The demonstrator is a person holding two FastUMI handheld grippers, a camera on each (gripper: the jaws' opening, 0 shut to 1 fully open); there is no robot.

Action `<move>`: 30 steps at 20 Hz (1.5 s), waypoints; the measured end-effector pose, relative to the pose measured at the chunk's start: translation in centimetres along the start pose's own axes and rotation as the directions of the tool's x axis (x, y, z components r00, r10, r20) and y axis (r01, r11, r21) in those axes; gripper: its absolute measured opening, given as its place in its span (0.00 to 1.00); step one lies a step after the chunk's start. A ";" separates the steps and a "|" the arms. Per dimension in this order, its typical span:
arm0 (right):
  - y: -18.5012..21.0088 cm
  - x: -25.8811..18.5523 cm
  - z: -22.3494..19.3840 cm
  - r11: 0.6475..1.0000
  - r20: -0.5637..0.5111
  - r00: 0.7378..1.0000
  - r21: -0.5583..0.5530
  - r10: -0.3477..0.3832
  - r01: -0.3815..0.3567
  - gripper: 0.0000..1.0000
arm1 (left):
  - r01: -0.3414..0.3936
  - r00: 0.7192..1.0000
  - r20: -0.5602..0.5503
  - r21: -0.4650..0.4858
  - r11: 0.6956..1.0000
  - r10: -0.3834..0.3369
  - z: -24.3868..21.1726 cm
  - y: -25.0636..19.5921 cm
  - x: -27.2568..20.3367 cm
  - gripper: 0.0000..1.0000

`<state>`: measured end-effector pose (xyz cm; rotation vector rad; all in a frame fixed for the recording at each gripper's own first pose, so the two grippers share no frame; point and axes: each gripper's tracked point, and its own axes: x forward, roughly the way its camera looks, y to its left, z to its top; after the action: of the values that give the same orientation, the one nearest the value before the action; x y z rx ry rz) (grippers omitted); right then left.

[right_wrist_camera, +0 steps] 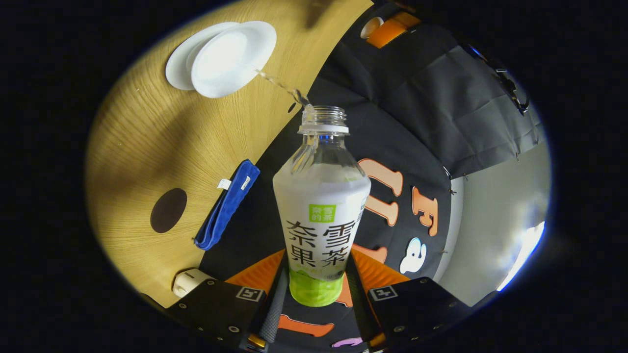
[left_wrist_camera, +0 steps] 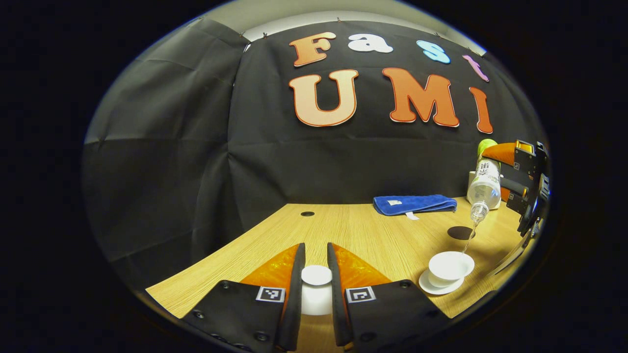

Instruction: Open the teacup lid with one hand, grasp the water bottle and pour water into the teacup with the other hand; after pouring, place the water bottle on the coaster and then close the teacup lid.

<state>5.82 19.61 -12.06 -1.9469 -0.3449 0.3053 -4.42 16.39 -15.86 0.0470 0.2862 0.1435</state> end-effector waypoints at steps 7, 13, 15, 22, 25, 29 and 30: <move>-1.1 0.2 0.7 0.997 0.041 0.998 -0.061 -0.040 0.043 0.63 | -0.013 1.000 0.009 0.014 1.000 0.013 0.4 0.6 -0.8 0.31; -1.4 -0.1 1.8 0.991 0.076 0.995 -0.113 -0.061 0.070 0.63 | -0.006 1.000 0.004 0.016 1.000 0.006 0.4 0.2 -1.2 0.31; -1.4 -0.4 2.4 0.989 0.091 0.994 -0.128 -0.059 0.071 0.63 | -0.004 1.000 0.005 0.017 1.000 0.004 0.5 0.1 -1.3 0.31; 0.4 -1.1 3.8 0.998 0.119 0.993 -0.065 -0.020 0.028 0.64 | 0.009 1.000 0.011 0.034 0.999 -0.009 0.5 -1.0 -1.7 0.29; 1.2 -1.2 4.8 0.998 0.127 0.992 -0.058 -0.012 0.019 0.63 | 0.021 1.000 0.016 0.031 0.999 -0.021 1.0 -1.5 -1.8 0.31; 1.8 -1.6 4.8 0.999 0.127 0.992 -0.051 -0.011 0.017 0.64 | 0.028 0.999 0.019 0.034 0.999 -0.029 1.3 -2.1 -1.8 0.31; 1.7 -1.6 4.9 0.998 0.130 0.991 -0.062 -0.017 0.025 0.63 | 0.030 0.999 0.017 0.036 0.999 -0.031 1.3 -2.2 -1.9 0.31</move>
<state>2.71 22.50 -15.43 -1.9894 -0.4645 0.4127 -5.59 13.89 -14.23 0.0794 0.2714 0.1077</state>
